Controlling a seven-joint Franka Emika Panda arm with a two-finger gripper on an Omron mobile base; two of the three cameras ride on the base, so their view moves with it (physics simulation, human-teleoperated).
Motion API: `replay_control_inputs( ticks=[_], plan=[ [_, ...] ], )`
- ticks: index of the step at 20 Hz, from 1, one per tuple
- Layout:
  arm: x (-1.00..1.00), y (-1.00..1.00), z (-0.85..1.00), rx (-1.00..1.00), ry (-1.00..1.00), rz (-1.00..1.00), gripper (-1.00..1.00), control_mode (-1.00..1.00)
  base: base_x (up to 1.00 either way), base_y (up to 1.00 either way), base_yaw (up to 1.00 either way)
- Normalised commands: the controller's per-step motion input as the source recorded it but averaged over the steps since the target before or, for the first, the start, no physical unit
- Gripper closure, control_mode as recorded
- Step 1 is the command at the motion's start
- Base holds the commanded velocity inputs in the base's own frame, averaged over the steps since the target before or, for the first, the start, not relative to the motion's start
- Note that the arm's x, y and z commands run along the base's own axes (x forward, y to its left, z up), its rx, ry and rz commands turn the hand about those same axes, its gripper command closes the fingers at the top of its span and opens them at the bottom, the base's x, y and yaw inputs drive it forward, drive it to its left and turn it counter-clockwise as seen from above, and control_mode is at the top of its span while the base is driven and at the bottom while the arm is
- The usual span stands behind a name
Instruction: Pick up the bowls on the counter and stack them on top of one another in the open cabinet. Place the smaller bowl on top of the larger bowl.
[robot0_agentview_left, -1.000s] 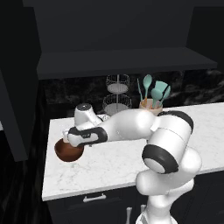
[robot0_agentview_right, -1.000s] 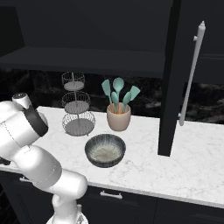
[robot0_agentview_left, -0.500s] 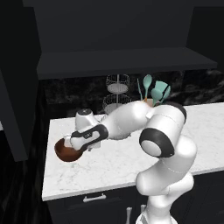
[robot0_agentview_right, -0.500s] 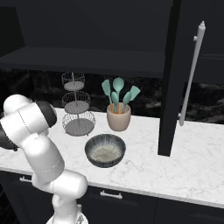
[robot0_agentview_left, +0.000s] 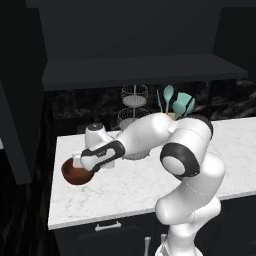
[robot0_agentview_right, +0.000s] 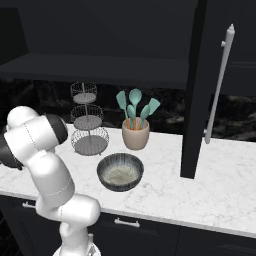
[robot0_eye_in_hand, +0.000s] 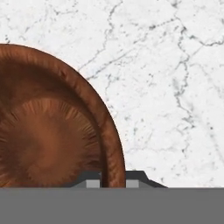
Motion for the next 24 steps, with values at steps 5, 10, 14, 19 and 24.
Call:
replay_control_inputs(
  ticks=[5, 10, 14, 19, 24],
  plan=[
    [-0.54, -0.54, 0.50, 0.00, -0.18, -0.11, 1.00, -1.00, 0.00, 0.00, 0.00],
    [-0.89, -0.96, 0.92, 0.01, -0.18, -0.30, 1.00, -1.00, 0.00, 0.00, 0.00],
    [-0.52, -1.00, 1.00, 0.05, -0.02, -0.38, 1.00, -1.00, 0.00, 0.00, 0.00],
    [-0.30, -1.00, 0.90, 0.03, 0.00, -0.37, 1.00, -1.00, 0.00, 0.00, 0.00],
    [-0.02, -1.00, 0.47, 0.00, 0.03, -0.33, 1.00, -1.00, 0.00, 0.00, 0.00]
  ],
)
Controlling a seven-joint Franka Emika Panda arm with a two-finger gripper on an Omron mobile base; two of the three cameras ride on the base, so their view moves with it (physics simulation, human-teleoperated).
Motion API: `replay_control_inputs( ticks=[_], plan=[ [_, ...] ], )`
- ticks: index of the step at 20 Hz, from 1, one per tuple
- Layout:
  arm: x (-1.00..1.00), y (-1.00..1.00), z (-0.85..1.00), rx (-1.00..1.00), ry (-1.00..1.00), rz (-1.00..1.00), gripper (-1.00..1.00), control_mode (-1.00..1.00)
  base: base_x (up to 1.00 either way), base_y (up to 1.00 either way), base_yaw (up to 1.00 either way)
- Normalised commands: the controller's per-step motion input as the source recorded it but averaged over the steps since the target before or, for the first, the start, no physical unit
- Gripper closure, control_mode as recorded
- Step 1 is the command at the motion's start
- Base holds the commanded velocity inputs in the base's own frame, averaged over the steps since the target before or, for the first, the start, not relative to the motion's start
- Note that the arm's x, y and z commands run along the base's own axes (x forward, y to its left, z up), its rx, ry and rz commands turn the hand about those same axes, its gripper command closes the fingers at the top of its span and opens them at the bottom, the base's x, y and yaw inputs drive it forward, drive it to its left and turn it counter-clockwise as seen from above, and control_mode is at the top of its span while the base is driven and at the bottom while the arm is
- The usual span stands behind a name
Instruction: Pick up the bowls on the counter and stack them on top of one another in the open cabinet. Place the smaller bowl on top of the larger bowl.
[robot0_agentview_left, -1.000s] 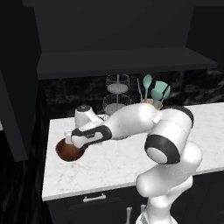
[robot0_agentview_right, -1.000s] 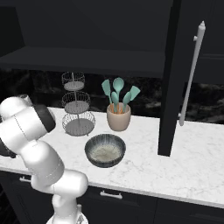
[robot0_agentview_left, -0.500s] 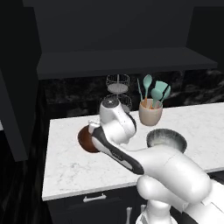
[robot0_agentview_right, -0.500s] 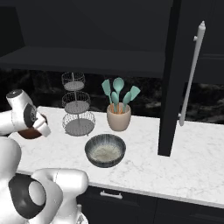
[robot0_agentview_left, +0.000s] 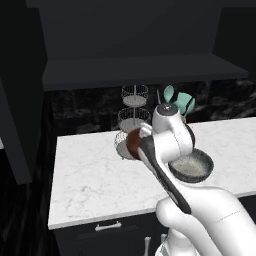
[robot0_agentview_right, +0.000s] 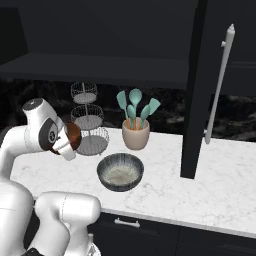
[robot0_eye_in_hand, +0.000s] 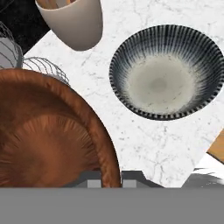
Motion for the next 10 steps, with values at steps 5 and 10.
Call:
replay_control_inputs(
  ticks=[5, 10],
  plan=[
    [0.12, -1.00, 0.00, 0.00, 0.14, -0.31, 1.00, -1.00, 0.00, 0.00, 0.00],
    [0.52, -1.00, -0.08, 0.07, 0.27, -0.21, 1.00, -1.00, 0.00, 0.00, 0.00]
  ],
)
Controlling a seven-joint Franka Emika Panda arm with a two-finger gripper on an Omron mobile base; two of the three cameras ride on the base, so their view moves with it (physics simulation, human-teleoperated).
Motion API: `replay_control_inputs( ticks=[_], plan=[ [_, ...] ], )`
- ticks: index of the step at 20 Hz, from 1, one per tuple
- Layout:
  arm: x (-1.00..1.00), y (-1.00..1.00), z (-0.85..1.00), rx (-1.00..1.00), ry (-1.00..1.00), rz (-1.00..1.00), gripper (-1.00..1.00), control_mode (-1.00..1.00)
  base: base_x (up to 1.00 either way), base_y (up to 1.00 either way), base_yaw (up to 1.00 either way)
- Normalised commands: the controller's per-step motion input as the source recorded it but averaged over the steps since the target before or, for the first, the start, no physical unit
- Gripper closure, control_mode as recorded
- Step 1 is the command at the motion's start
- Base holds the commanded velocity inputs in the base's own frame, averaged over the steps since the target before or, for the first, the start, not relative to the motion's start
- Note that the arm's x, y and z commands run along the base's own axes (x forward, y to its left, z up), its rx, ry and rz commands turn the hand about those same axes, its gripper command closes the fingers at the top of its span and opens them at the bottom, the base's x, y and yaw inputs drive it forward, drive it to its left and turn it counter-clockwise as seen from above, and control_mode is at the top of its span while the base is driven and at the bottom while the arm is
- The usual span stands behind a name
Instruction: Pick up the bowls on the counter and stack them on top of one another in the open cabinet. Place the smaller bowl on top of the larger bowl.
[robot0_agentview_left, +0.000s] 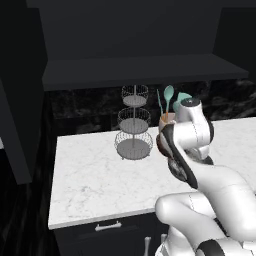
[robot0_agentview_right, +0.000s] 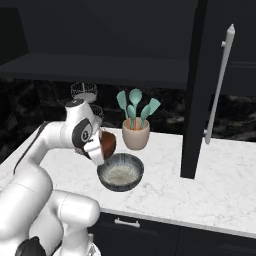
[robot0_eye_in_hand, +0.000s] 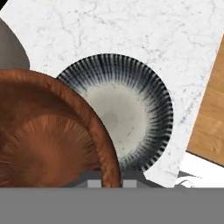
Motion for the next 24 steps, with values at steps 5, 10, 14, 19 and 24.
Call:
replay_control_inputs(
  ticks=[5, 10, 14, 19, 24],
  plan=[
    [0.36, -0.72, -0.34, 0.10, 0.07, -0.03, 1.00, -1.00, 0.00, 0.00, 0.00],
    [-0.03, -0.25, -0.51, 0.03, 0.03, 0.00, 1.00, -1.00, 0.00, 0.00, 0.00],
    [0.00, -0.03, -0.45, 0.00, 0.00, 0.00, 1.00, -1.00, 0.00, 0.00, 0.00],
    [0.10, 0.00, -0.36, 0.02, 0.00, 0.00, 1.00, -1.00, 0.00, 0.00, 0.00],
    [0.10, -0.05, -0.18, 0.00, -0.01, 0.00, -1.00, -1.00, 0.00, 0.00, 0.00]
  ],
)
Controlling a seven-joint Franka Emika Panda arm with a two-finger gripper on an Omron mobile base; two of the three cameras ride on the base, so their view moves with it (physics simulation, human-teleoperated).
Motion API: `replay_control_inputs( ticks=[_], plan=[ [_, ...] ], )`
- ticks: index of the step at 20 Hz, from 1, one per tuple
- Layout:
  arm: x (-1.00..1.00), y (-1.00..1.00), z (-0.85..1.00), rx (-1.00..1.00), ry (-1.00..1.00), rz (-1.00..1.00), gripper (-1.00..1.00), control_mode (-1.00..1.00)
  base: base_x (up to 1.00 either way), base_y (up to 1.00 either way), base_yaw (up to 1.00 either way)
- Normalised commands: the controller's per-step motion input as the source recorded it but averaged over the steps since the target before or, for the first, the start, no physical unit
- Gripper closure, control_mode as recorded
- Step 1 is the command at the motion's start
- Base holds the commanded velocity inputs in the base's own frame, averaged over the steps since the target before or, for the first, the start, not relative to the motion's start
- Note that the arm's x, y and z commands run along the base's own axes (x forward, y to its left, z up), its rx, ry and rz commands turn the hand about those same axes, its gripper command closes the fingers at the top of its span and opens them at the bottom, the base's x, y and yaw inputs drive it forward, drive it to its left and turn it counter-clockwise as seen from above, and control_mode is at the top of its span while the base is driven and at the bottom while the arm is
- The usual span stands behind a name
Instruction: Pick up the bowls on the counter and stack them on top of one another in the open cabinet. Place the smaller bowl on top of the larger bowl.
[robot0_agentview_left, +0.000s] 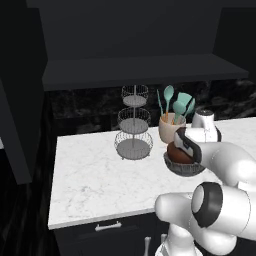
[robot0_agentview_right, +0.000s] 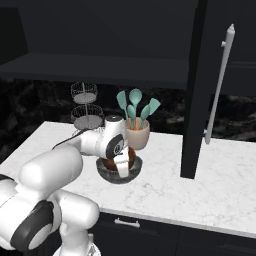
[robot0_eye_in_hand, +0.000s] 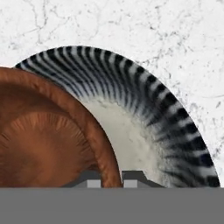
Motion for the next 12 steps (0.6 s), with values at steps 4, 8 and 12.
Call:
replay_control_inputs(
  ticks=[4, 8, 12],
  plan=[
    [-0.05, -0.10, 0.42, 0.07, -0.03, 0.02, -1.00, -1.00, 0.00, 0.00, 0.00],
    [-0.11, -0.12, 0.97, 0.12, -0.13, 0.05, -1.00, -1.00, 0.00, 0.00, 0.00],
    [-0.40, -0.59, 0.28, 0.04, -0.03, 0.20, -1.00, -1.00, 0.00, 0.00, 0.00]
  ],
)
